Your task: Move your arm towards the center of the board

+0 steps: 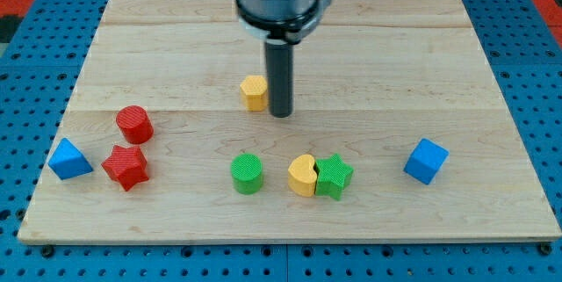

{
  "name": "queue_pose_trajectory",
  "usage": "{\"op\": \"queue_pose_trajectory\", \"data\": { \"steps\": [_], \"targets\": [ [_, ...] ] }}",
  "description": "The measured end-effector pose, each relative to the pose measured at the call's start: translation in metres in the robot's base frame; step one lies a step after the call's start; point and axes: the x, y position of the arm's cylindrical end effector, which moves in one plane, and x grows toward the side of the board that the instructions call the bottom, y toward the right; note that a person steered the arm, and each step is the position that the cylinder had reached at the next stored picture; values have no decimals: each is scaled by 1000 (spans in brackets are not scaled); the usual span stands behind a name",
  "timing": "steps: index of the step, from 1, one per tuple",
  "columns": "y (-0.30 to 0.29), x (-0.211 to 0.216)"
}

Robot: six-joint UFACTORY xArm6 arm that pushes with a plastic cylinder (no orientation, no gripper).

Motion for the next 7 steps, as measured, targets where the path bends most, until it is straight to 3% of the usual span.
{"op": "queue_pose_trajectory", "data": {
  "steps": [1,2,3,4,5,6,7],
  "targets": [
    [9,-32],
    [-77,-34],
    [-101,-39],
    [-44,-8],
    [-46,36],
    [-82,5],
    [-63,-3]
  ]
}}
